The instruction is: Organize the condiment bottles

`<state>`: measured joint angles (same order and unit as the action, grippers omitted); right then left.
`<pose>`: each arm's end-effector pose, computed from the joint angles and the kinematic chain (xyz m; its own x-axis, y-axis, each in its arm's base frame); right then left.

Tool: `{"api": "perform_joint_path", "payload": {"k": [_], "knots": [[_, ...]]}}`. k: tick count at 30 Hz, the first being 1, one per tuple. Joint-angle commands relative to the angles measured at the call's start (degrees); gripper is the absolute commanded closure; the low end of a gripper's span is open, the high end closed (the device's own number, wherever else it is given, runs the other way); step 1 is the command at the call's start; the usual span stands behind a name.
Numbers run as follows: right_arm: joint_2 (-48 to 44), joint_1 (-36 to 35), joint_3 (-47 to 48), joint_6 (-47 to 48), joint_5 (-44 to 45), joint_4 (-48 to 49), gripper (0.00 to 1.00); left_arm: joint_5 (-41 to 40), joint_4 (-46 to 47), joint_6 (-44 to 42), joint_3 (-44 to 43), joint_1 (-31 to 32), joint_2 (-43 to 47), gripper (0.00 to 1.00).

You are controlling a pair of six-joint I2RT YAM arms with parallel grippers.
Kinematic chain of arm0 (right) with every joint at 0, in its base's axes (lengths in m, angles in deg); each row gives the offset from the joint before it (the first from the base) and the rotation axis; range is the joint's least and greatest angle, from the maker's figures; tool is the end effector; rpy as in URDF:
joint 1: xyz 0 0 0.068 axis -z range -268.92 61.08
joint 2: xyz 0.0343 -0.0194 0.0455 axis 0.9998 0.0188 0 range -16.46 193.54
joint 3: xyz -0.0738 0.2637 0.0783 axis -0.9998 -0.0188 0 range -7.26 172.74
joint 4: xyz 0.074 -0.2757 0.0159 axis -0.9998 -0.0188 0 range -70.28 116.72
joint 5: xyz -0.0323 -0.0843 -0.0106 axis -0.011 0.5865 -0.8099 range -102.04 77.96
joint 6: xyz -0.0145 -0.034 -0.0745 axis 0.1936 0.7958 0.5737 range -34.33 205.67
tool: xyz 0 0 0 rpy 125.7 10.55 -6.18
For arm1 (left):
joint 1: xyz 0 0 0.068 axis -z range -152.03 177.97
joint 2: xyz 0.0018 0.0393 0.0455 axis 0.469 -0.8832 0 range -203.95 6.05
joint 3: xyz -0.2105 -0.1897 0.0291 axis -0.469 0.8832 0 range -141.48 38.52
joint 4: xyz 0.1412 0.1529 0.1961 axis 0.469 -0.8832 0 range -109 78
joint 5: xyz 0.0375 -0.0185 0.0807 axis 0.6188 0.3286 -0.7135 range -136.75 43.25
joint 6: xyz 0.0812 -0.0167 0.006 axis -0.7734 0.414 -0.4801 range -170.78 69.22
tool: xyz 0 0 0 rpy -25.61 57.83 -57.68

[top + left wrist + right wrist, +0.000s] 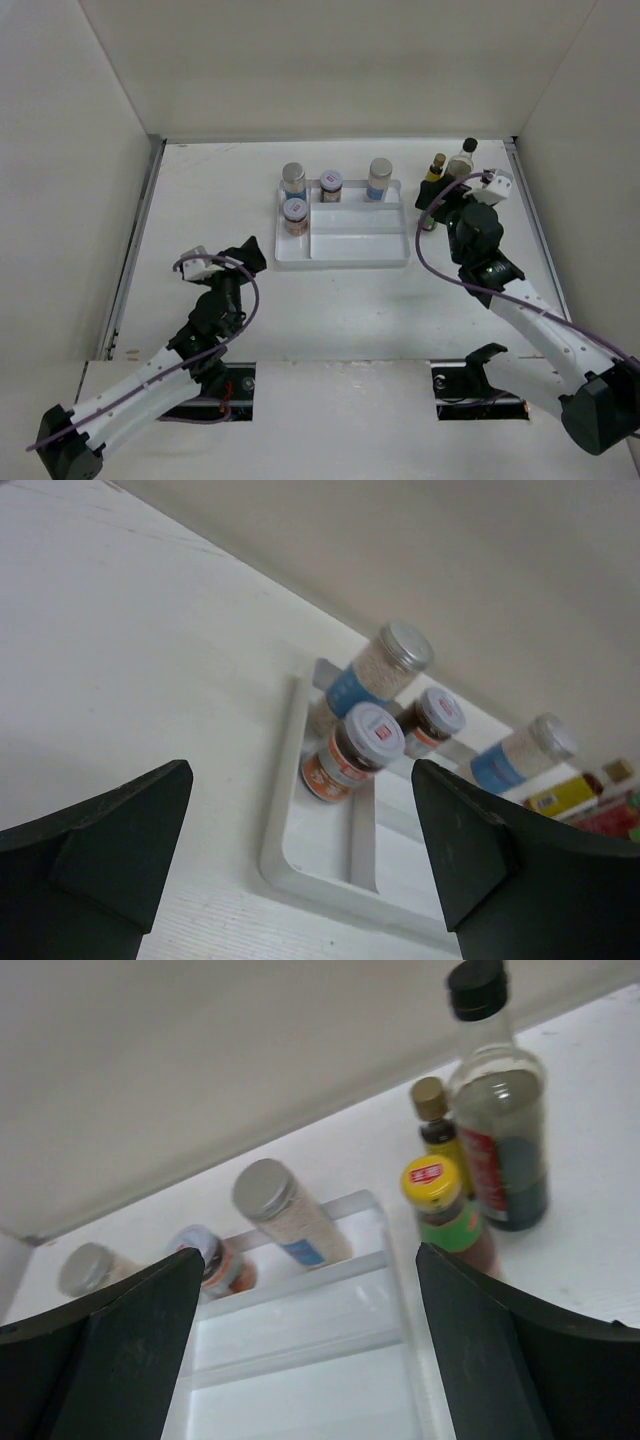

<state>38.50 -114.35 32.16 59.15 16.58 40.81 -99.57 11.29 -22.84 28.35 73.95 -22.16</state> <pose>0.2643 0.0872 0.3214 0.0044 0.4362 -0.8999 0.0598 0.8981 0.4356 0.1597 -0.0821 0.2280 0.1110 -0.5223 -0.8455 -0.0733 0.8441 -0.5311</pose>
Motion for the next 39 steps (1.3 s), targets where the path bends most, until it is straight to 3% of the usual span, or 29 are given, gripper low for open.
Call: {"api": "perform_joint_path", "payload": {"k": [1, 5, 10, 14, 21, 25, 29, 34, 39], "knots": [[4.2, 3.1, 6.2, 4.7, 5.4, -8.8, 0.05, -9.0, -6.9, 5.9, 0.5, -2.4, 5.3, 0.07], [9.7, 6.3, 10.9, 5.6, 4.7, -12.8, 0.05, -8.4, -11.2, 6.7, -1.1, -5.7, 4.4, 0.06], [17.5, 8.4, 17.4, 6.5, -0.4, -16.4, 0.08, -4.0, -8.3, 9.9, 0.0, -6.1, -1.8, 0.05], [21.7, 9.7, 19.5, 6.7, -2.1, -15.9, 0.11, 1.0, -7.4, 10.0, 0.4, -7.8, -0.2, 0.05], [28.0, 11.9, 22.4, 7.2, -4.1, -15.4, 0.25, 5.0, -4.1, 10.5, 1.9, -10.1, -1.8, 0.05], [30.5, 12.1, 23.0, 7.3, -4.5, -15.7, 0.39, 6.2, -4.0, 10.5, 1.6, -10.9, -3.3, 0.05], [29.8, 11.9, 22.2, 7.5, -2.4, -14.2, 0.62, 6.3, -3.7, 10.5, 2.1, -11.5, -2.7, 0.05], [21.9, 7.3, 20.3, 12.1, 6.2, -10.0, 0.68, 7.2, -3.3, 10.5, 2.6, -11.7, -1.3, 0.05], [18.2, -2.0, 23.1, 15.3, 7.9, -9.4, 0.69, 8.3, -3.2, 10.5, 2.9, -11.8, -0.6, 0.04]]}}
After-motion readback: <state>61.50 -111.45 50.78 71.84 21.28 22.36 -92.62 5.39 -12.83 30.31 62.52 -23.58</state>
